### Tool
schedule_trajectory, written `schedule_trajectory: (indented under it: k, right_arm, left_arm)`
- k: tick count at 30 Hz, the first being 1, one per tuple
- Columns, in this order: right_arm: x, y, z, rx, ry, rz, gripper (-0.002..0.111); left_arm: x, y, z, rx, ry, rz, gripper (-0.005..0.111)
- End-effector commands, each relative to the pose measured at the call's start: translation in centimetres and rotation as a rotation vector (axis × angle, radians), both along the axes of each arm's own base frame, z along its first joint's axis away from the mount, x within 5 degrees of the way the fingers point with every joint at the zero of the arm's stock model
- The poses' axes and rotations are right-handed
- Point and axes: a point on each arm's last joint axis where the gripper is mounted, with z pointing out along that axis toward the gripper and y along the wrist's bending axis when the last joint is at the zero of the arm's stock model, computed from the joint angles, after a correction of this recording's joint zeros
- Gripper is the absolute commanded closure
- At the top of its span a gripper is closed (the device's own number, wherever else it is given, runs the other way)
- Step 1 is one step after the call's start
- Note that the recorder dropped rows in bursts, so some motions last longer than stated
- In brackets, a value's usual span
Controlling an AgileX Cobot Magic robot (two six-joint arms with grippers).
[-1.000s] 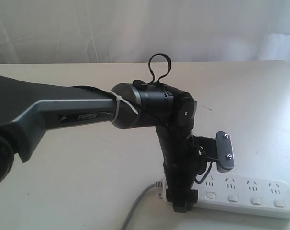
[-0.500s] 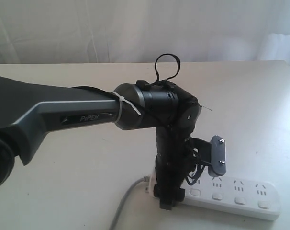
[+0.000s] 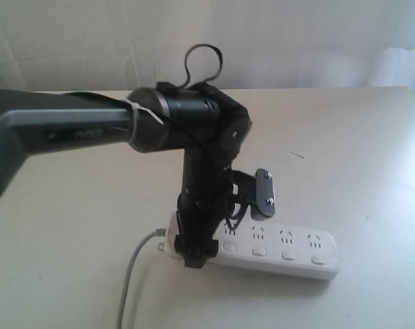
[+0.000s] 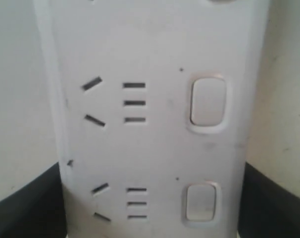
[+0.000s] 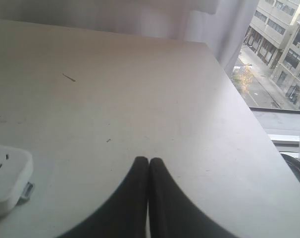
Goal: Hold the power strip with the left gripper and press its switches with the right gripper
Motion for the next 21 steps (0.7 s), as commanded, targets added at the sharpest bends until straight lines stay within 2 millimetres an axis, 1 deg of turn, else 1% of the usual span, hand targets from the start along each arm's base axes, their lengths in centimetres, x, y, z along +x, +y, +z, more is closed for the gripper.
schedule_trajectory:
  k: [1,3,6,10,14,21]
  right_arm:
    - [0.0,0.0,0.0,0.0,-0.013,-0.001,0.108]
    - [0.0,0.0,0.0,0.0,-0.013,-0.001,0.108]
    - [0.0,0.0,0.0,0.0,-0.013,-0.001,0.108]
    - [0.0,0.0,0.0,0.0,-0.013,-0.001,0.108]
    - [0.0,0.0,0.0,0.0,-0.013,-0.001,0.108]
    - [0.0,0.0,0.0,0.0,-0.013,-0.001,0.108]
  left_arm:
    - [-0.4,2.1,3.8,-0.088,-0.036,0.065,0.107]
    - [-0.7,2.9,4.2,-0.112,-0.044,0.081,0.107]
    - [-1.1,4.8,4.1,-0.126,-0.046,0.119,0.107]
    - [-1.9,7.4,2.2,-0.116,-0.037,0.163,0.107]
    - [-3.1,8.5,0.6,-0.106,-0.037,0.141,0.107]
    - [-4.1,8.9,-1.2,-0.179,-0.081,0.146,0.107]
